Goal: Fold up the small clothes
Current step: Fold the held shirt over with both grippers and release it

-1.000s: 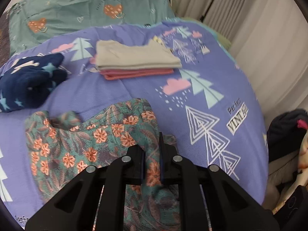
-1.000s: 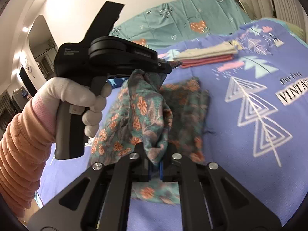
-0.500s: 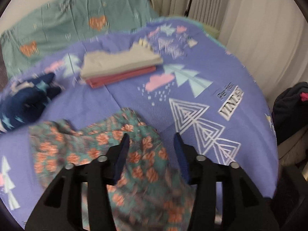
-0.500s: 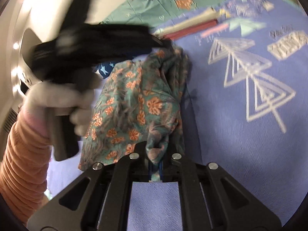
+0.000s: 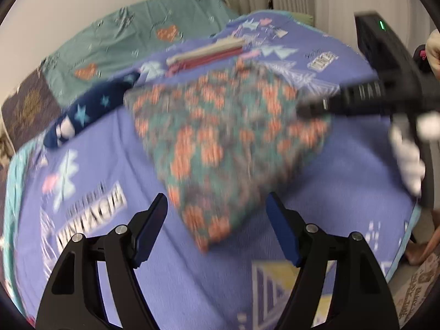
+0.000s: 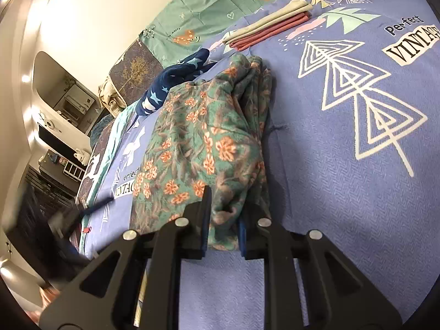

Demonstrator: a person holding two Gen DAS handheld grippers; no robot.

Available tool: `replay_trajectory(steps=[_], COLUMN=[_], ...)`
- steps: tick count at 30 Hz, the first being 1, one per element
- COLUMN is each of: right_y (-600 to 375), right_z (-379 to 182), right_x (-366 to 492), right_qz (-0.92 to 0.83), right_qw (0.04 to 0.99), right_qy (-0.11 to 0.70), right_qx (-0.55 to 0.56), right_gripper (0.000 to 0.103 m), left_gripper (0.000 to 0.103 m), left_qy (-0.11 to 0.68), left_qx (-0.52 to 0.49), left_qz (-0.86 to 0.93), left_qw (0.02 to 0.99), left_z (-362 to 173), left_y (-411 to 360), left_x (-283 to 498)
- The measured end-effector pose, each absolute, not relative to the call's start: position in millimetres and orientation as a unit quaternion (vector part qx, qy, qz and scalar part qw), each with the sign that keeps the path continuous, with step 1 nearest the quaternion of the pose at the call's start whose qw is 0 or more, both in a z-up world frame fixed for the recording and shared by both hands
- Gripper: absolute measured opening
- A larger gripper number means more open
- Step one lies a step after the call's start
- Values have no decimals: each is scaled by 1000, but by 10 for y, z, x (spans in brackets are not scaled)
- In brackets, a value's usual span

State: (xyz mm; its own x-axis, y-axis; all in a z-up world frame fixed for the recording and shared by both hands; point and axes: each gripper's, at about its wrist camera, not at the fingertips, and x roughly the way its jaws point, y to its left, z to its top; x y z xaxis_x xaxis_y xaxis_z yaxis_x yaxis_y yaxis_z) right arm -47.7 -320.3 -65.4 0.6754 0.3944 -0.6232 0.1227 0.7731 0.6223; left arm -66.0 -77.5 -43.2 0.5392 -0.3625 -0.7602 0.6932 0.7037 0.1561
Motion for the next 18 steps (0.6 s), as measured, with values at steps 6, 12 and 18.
replay_trajectory(steps=[6,12,18], right_y=[-3145,-3152,-3183], right_z=[-347,-353,-648], right_x=[-476,-598,-742], right_qz=[108,75,3], right_qw=[854,858,863], right_qy=[364,390,427], right_qx=[356,326,271], right_gripper=[7,8,31], left_gripper=[74,64,49], left_qy=[333,335,355], left_qx=[257,183,162], left_qz=[-255,-208,-240], left_qw=[870,901,889], left_z=[-601,-518,-566], left_y=[-732,-349,-282], left_x=[-679,-504,-600])
